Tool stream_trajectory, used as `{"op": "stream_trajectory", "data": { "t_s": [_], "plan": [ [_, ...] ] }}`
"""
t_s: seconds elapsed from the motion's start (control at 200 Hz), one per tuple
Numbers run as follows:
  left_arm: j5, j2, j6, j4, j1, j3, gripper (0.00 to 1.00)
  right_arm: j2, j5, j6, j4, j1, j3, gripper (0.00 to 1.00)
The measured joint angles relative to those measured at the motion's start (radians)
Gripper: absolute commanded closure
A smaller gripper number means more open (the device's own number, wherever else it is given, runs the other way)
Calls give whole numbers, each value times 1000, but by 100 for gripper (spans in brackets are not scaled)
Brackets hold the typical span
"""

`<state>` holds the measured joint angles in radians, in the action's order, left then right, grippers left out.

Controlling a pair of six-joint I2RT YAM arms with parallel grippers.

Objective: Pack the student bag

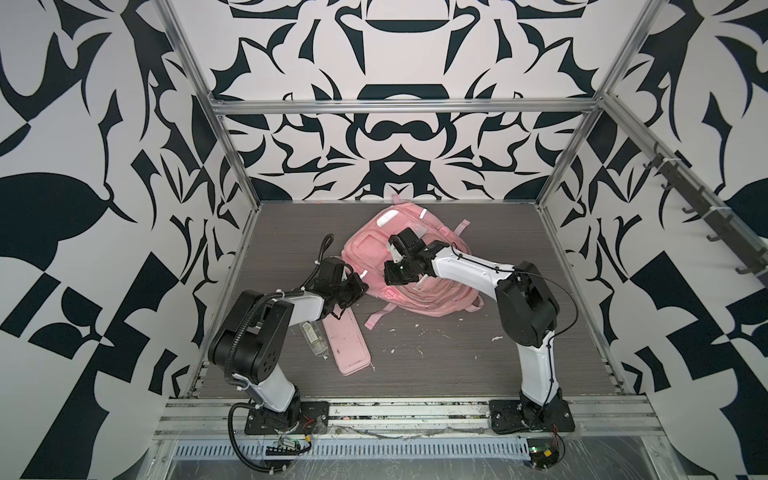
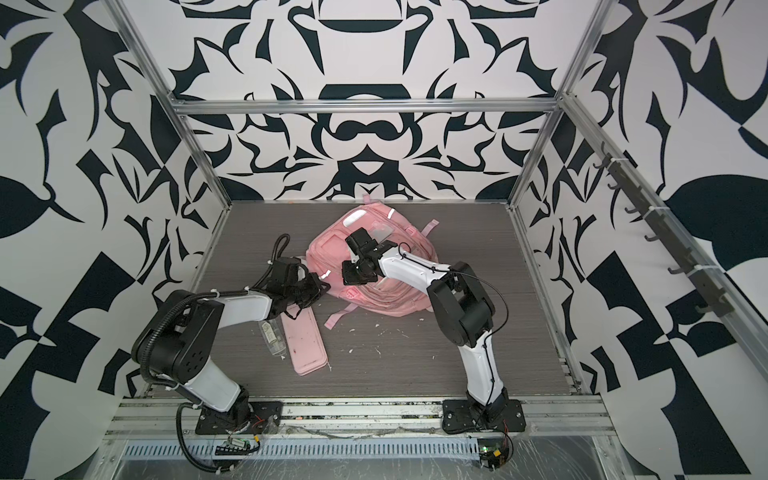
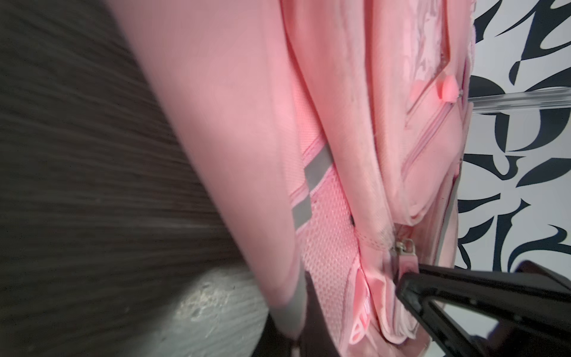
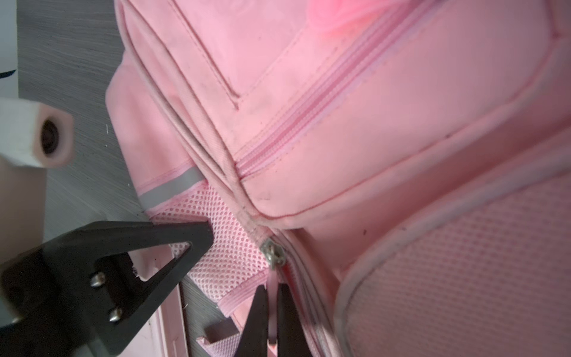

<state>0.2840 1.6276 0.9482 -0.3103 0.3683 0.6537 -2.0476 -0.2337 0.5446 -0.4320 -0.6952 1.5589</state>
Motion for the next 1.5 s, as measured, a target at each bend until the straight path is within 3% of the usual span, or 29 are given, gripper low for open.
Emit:
{"op": "stream_trajectory", "data": {
  "t_s": [0.175,0.635,0.98,1.22,1.5],
  "plan": [
    [8,-14,-2,9,-11,-9,100,-6,-19,-2,16,0,0,100],
    [35,8,-4,27,-15,-3,93,8,-14,0,85,-34,-29,70],
    [39,16,-16,64,-15,17,87,122,3,5,119,-51,-138,69],
    [35,10,-65,146,-15,49,69,241,29,6,138,-51,-253,67],
    [8,-55,-139,262,-14,97,45,322,48,14,149,-51,-363,57]
  ]
}}
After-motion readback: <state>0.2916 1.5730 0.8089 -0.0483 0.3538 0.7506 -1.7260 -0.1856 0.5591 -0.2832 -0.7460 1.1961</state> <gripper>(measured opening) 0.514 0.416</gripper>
